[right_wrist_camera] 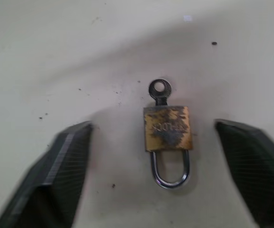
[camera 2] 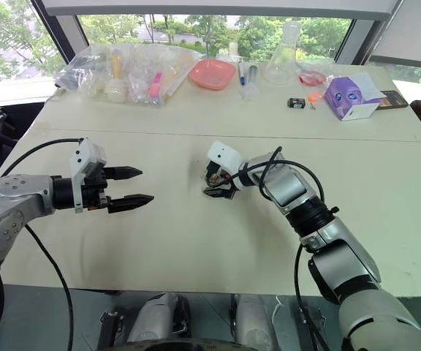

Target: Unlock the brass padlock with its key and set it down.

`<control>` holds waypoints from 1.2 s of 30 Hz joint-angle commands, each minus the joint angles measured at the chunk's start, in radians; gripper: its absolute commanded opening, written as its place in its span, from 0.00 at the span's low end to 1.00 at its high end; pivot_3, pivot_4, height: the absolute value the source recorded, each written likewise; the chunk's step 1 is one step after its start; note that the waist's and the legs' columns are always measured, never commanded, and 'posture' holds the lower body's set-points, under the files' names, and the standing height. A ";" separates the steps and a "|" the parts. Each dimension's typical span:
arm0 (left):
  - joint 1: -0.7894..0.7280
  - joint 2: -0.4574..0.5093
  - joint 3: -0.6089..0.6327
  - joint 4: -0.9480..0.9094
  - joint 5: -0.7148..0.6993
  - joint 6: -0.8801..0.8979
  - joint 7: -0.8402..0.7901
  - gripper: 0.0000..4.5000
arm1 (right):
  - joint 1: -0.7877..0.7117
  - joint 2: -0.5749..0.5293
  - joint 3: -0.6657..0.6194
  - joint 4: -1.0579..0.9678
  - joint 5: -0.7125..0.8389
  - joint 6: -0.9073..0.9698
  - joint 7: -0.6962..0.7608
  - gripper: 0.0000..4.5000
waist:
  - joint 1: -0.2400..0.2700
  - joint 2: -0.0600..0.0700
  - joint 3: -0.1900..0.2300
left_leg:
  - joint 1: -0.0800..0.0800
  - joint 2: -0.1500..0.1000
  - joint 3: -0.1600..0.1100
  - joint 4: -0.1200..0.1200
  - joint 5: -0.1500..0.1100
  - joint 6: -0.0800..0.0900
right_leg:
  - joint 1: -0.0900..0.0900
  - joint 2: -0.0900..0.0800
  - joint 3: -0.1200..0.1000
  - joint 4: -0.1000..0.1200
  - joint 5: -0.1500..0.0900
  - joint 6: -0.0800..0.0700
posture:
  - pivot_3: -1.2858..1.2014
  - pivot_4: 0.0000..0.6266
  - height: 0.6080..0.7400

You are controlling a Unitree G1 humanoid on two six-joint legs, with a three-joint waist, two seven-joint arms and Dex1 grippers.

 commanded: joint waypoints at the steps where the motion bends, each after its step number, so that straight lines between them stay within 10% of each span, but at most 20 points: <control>1: 0.000 0.000 0.031 -0.019 -0.005 -0.008 0.004 0.97 | 0.001 0.002 0.011 -0.006 -0.042 -0.005 -0.003 0.47 | 0.000 0.000 0.000 | 0.000 0.000 0.000 0.000 0.000 0.000 | 0.000 0.000 0.000 0.000 0.000 0.000 | 0.52 0.24 1.00; 4: -0.016 -0.007 0.021 -0.002 -0.002 -0.011 0.001 0.97 | 0.009 -0.004 0.011 -0.026 -0.066 -0.008 -0.009 0.15 | 0.001 0.000 0.000 | 0.000 0.000 0.000 0.001 0.000 0.000 | 0.000 0.000 0.000 0.001 0.000 0.000 | 0.52 0.24 1.00; 21: -0.354 -0.332 0.089 0.479 -0.151 0.011 -0.010 0.97 | 0.017 0.025 -0.113 -0.348 -0.122 -0.412 -0.083 0.15 | 0.001 0.000 0.000 | 0.000 0.000 0.000 0.004 0.000 -0.001 | 0.001 0.000 -0.001 0.004 0.000 0.000 | 0.52 0.24 1.00; 26: -0.402 -0.355 0.057 0.523 -0.130 -0.007 -0.058 0.57 | 0.023 0.031 -0.116 -0.367 -0.138 -0.403 -0.094 0.15 | 0.001 0.000 0.000 | 0.000 0.000 0.000 0.004 0.000 -0.001 | 0.001 0.000 -0.001 0.004 0.000 0.000 | 0.52 0.24 1.00; 34: -0.396 -0.356 0.050 0.517 -0.102 -0.007 -0.081 0.57 | 0.032 0.035 -0.116 -0.383 -0.145 -0.390 -0.099 0.15 | -0.001 0.000 0.000 | 0.000 0.000 0.000 0.003 0.001 -0.001 | 0.001 0.000 -0.001 0.005 0.000 0.000 | 0.52 0.24 1.00; 36: -0.393 -0.356 0.055 0.511 -0.104 -0.006 -0.087 0.37 | 0.033 0.038 -0.115 -0.383 -0.144 -0.390 -0.099 0.15 | -0.001 0.000 0.000 | 0.000 0.000 0.000 0.003 0.001 -0.001 | 0.001 0.000 -0.001 0.004 0.000 0.000 | 0.52 0.24 1.00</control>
